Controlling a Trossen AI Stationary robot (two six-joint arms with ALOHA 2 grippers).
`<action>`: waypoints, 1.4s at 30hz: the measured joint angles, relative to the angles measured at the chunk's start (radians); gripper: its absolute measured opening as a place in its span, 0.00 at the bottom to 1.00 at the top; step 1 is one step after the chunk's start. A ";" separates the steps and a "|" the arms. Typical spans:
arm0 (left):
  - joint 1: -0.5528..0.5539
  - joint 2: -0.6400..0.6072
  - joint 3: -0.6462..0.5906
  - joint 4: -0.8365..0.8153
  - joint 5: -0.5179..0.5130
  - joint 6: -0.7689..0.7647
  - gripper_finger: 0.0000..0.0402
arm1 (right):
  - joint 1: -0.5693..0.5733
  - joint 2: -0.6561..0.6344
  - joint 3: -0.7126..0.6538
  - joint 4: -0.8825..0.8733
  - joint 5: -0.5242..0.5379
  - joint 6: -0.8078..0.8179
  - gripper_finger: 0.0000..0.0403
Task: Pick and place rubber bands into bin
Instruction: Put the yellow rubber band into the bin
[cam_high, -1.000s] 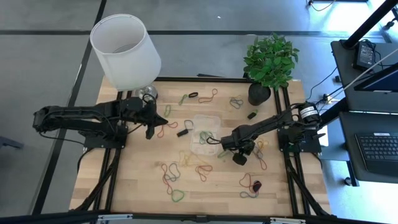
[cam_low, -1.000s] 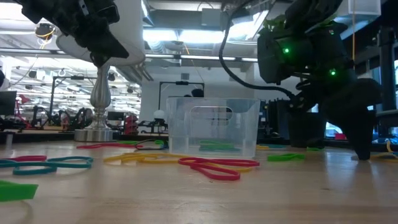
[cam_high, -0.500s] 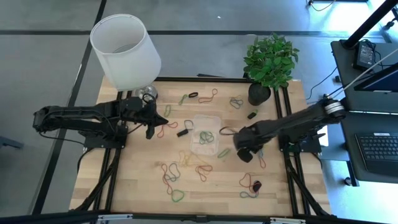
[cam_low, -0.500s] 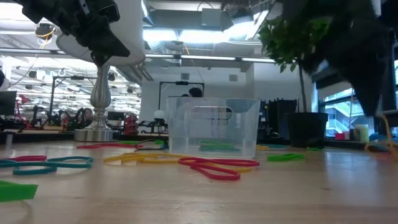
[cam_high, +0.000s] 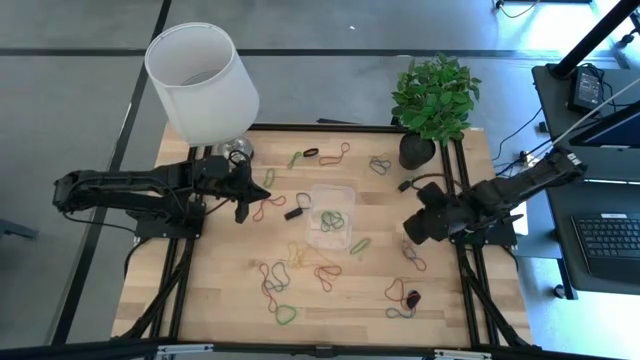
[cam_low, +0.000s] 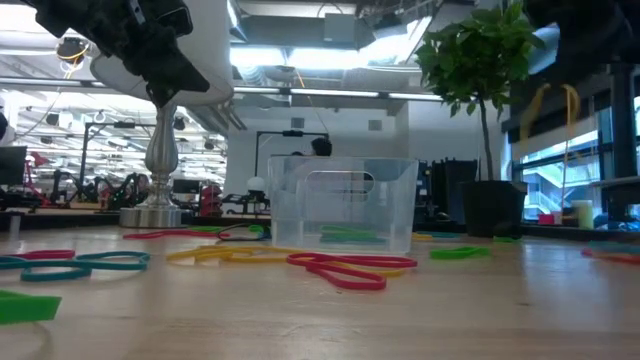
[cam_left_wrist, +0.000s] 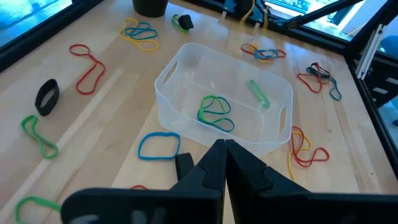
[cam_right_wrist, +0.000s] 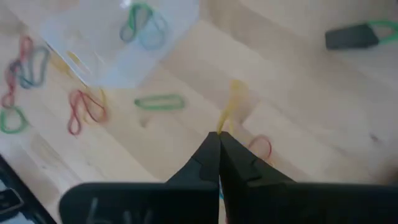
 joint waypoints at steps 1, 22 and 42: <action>0.000 0.000 0.000 0.000 0.000 0.000 0.01 | 0.004 -0.008 0.003 0.000 0.016 0.000 0.00; 0.000 0.000 0.000 -0.002 -0.005 0.125 0.01 | -0.068 0.223 0.332 0.088 0.170 -0.309 0.00; 0.000 0.000 0.000 -0.002 -0.006 0.176 0.01 | -0.392 0.857 0.820 0.114 -0.099 -0.784 0.00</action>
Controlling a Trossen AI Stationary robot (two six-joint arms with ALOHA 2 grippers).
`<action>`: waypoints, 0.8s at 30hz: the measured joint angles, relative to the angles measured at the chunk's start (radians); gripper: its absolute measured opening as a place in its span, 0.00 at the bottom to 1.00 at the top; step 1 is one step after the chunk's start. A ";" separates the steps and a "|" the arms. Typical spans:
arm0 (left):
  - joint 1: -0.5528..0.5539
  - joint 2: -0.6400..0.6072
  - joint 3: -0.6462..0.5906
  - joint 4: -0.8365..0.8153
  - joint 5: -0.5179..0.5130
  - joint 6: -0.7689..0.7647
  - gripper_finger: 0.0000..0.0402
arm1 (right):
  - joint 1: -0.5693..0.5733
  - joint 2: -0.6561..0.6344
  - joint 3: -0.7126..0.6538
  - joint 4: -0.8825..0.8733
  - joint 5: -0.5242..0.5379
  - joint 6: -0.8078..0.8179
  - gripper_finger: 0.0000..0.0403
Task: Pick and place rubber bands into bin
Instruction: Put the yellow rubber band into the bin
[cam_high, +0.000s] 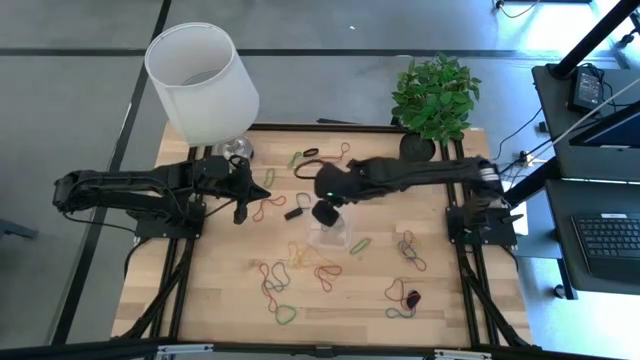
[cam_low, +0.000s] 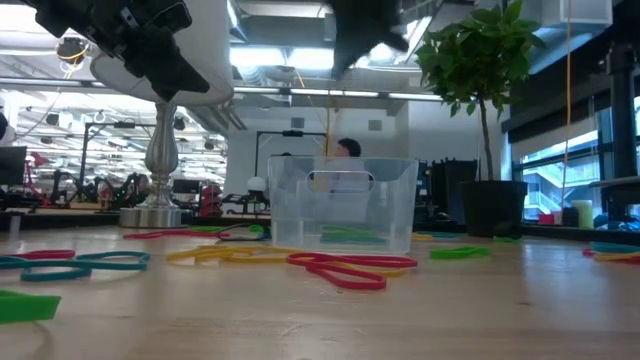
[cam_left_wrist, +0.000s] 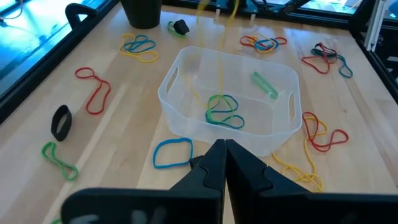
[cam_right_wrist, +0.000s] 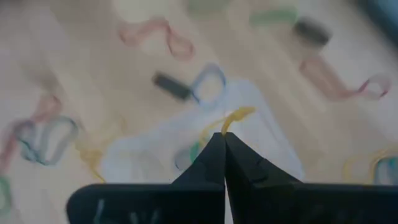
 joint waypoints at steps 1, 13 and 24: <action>0.000 0.000 0.000 0.000 0.000 0.000 0.01 | -0.010 0.022 -0.007 -0.002 -0.023 0.000 0.00; 0.000 0.000 0.000 0.000 0.000 0.043 0.01 | -0.084 0.210 -0.091 0.041 -0.235 -0.001 0.00; 0.000 0.000 0.000 -0.001 0.000 0.043 0.01 | -0.089 0.240 -0.100 0.047 -0.247 0.048 0.10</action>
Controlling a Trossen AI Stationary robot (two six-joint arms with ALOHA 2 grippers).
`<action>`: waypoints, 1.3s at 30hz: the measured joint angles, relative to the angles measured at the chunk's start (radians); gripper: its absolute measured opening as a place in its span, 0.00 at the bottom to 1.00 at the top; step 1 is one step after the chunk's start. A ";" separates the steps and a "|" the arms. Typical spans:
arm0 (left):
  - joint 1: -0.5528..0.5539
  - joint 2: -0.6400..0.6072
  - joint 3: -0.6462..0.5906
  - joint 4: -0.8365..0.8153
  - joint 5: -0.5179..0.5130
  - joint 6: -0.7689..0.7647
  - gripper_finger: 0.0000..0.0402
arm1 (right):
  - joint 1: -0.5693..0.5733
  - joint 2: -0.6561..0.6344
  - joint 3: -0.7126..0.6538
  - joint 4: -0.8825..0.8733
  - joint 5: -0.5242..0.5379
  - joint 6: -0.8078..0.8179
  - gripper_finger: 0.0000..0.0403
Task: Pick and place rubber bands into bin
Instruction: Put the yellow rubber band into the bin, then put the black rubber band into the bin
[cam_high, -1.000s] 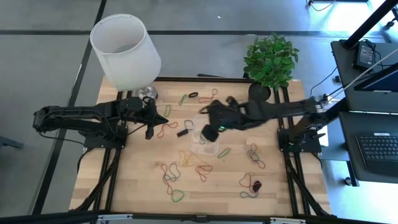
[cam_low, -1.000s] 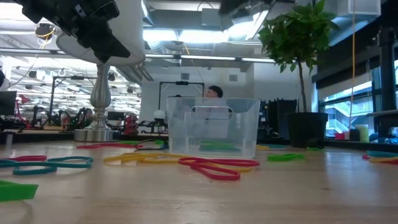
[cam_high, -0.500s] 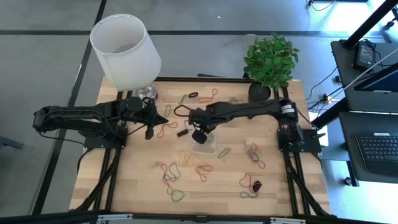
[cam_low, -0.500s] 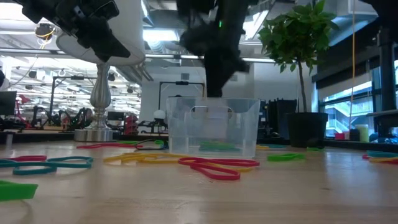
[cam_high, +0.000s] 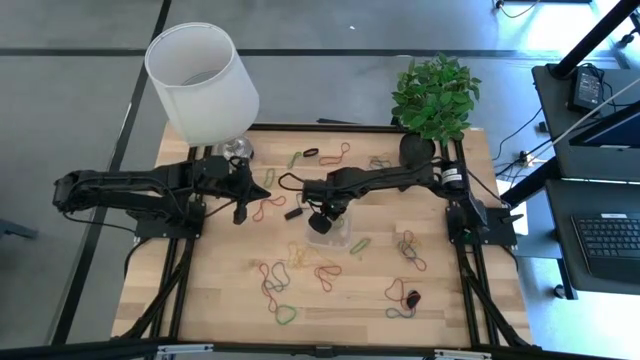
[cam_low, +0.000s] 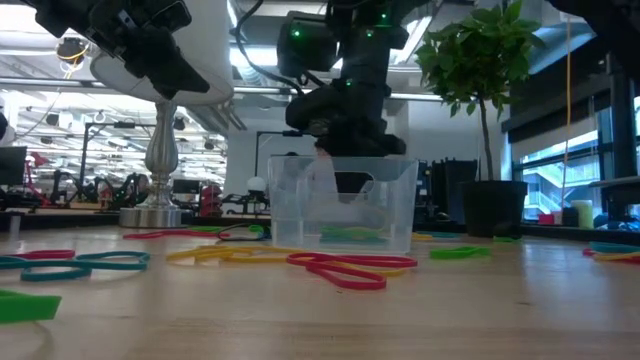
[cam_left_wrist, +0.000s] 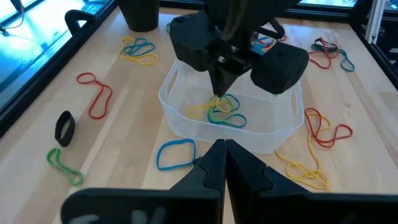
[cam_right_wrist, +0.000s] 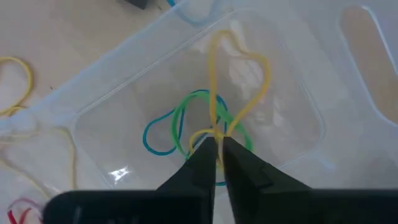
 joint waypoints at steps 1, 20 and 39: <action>0.000 0.000 0.000 0.000 0.000 0.000 0.01 | 0.000 -0.001 0.000 0.001 0.000 0.000 0.11; -0.083 0.018 0.018 -0.003 -0.058 0.000 0.01 | 0.028 -0.149 -0.005 -0.058 0.008 -0.155 0.24; -0.190 0.397 0.221 -0.009 -0.180 0.018 0.06 | 0.265 -1.114 -0.979 0.327 0.131 0.324 0.18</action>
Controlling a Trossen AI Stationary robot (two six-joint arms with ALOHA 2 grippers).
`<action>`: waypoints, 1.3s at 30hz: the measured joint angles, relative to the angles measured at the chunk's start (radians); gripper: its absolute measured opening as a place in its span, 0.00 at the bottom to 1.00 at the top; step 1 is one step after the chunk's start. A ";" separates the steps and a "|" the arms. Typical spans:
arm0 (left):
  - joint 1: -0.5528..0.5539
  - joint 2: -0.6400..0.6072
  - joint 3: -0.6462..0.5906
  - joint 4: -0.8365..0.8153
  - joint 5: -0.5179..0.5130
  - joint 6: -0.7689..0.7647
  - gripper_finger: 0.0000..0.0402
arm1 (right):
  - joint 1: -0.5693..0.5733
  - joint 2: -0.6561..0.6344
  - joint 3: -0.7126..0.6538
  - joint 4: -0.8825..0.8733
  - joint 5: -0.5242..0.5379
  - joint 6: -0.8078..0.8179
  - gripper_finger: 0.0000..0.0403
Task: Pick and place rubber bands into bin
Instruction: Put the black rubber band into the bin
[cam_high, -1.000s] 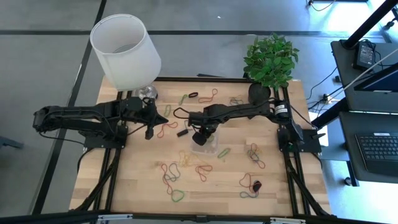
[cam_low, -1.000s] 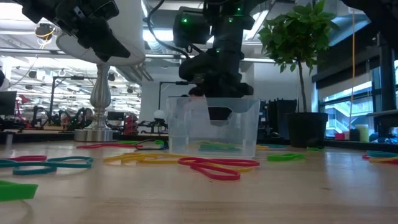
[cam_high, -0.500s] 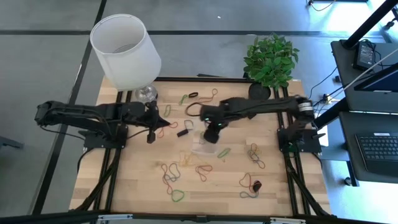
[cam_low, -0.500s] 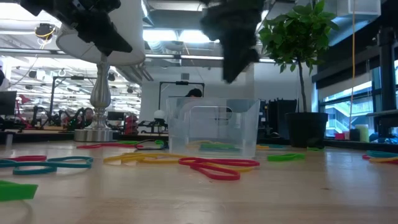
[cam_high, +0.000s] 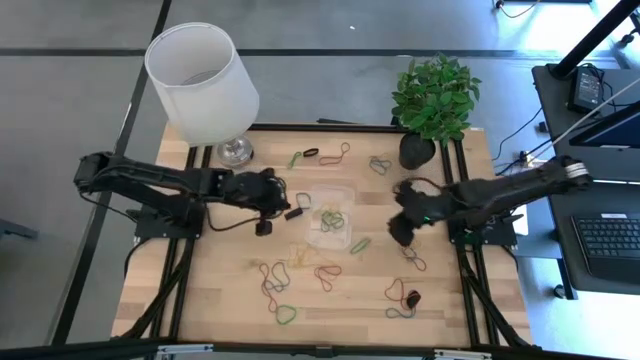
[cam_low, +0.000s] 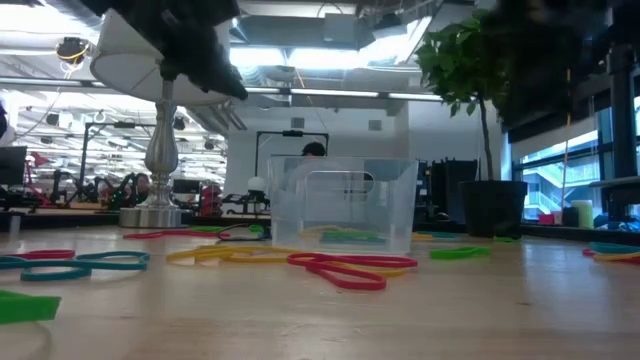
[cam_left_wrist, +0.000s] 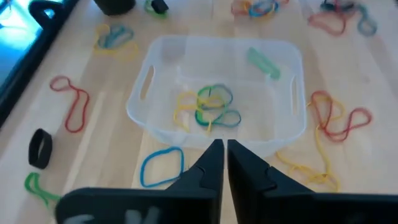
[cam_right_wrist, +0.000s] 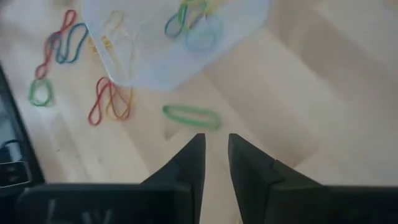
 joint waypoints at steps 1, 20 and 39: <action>0.002 0.024 0.007 -0.001 0.000 0.003 0.08 | 0.021 -0.041 -0.045 0.026 0.007 0.038 0.18; 0.041 0.417 0.017 -0.015 -0.021 -0.099 0.49 | 0.111 -0.245 -0.270 0.168 0.016 0.065 0.18; 0.018 0.541 0.020 0.104 -0.088 -0.212 0.25 | 0.111 -0.244 -0.270 0.162 0.015 -0.040 0.18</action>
